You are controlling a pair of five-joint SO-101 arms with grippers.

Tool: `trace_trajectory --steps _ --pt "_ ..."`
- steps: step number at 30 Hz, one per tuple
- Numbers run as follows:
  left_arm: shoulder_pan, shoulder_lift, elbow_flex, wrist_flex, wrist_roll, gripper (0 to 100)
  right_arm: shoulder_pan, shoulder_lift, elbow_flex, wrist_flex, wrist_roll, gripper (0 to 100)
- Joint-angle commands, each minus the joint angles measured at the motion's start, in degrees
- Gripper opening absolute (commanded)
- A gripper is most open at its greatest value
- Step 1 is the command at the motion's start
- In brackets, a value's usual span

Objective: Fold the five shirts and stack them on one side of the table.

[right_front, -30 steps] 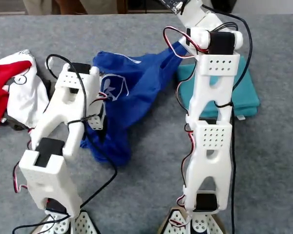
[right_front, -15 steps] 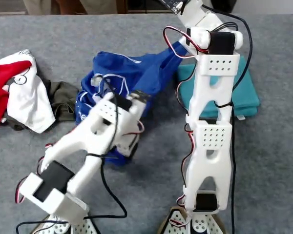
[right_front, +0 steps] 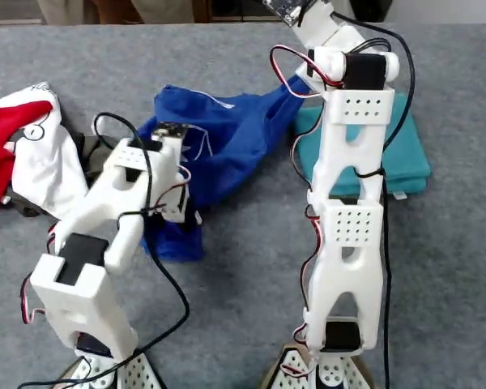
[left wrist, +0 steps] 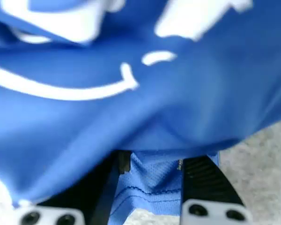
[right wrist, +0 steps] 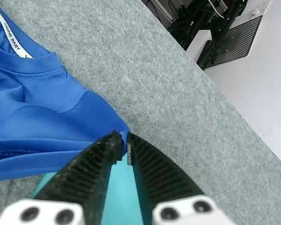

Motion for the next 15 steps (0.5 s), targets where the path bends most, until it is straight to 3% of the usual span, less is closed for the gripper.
trace_trajectory --steps 1,8,15 --pt "-2.99 -0.13 -2.29 1.14 -0.62 17 0.66 -0.92 -1.98 -1.05 1.05 0.2" --pt "4.22 -6.02 -6.07 12.40 -0.62 17 0.48 -0.92 -2.07 -0.79 1.05 0.2" --pt "5.54 -13.67 -5.89 16.70 -4.75 17 0.48 -1.01 -2.07 -0.79 0.88 0.2"
